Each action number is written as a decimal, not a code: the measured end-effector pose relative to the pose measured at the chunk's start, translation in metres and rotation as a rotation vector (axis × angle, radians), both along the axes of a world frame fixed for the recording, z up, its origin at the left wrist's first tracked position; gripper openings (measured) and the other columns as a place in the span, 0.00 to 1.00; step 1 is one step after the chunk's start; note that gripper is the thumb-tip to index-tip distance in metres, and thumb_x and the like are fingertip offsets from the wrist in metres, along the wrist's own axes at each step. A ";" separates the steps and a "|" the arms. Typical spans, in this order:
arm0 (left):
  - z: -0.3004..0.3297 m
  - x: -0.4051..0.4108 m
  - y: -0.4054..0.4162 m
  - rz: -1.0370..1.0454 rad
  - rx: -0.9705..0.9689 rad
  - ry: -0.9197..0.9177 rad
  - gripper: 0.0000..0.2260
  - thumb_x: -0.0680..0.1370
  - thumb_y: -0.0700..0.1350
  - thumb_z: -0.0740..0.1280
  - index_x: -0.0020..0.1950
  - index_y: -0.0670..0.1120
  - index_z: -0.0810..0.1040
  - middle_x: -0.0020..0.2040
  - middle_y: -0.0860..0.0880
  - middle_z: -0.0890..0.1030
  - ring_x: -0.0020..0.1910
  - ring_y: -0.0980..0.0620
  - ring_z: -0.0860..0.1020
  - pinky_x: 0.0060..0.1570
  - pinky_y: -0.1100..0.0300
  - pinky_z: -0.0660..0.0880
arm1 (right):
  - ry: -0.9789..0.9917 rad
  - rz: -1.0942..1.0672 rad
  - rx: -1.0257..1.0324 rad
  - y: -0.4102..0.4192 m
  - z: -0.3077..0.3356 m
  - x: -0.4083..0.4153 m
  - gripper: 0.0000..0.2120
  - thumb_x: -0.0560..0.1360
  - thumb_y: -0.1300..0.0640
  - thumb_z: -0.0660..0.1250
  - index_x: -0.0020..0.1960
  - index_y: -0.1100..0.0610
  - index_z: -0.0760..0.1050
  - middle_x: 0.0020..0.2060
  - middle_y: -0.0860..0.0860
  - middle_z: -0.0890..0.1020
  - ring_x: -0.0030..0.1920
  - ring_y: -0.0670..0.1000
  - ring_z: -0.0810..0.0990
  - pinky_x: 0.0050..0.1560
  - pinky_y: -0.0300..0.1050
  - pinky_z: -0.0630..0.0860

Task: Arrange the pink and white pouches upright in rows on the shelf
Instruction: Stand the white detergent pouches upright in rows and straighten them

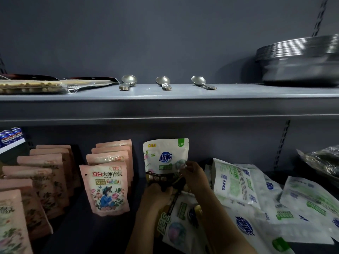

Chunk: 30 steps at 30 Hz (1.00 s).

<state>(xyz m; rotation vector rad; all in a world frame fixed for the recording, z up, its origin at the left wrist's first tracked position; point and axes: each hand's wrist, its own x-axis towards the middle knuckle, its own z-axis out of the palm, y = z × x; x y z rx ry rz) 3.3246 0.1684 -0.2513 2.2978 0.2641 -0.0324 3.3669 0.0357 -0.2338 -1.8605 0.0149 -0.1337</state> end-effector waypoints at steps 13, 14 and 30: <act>0.009 -0.032 -0.014 0.139 0.066 -0.116 0.13 0.76 0.52 0.60 0.47 0.42 0.75 0.49 0.43 0.80 0.48 0.44 0.79 0.45 0.55 0.74 | -0.060 -0.013 0.228 -0.030 0.004 -0.061 0.06 0.78 0.62 0.62 0.52 0.56 0.76 0.40 0.51 0.80 0.37 0.48 0.77 0.37 0.38 0.72; 0.014 -0.035 -0.015 0.146 0.076 -0.160 0.10 0.76 0.50 0.61 0.46 0.43 0.74 0.49 0.43 0.79 0.48 0.44 0.79 0.45 0.54 0.74 | -0.059 -0.010 0.246 -0.031 0.002 -0.065 0.06 0.78 0.61 0.61 0.52 0.57 0.76 0.42 0.53 0.81 0.40 0.49 0.79 0.39 0.39 0.73; 0.086 -0.082 -0.021 0.311 -0.013 -0.865 0.06 0.77 0.46 0.63 0.44 0.45 0.70 0.49 0.48 0.70 0.47 0.49 0.72 0.48 0.56 0.70 | 0.005 -0.011 0.593 -0.030 -0.002 -0.102 0.10 0.80 0.56 0.59 0.47 0.58 0.76 0.43 0.57 0.81 0.42 0.53 0.79 0.41 0.44 0.79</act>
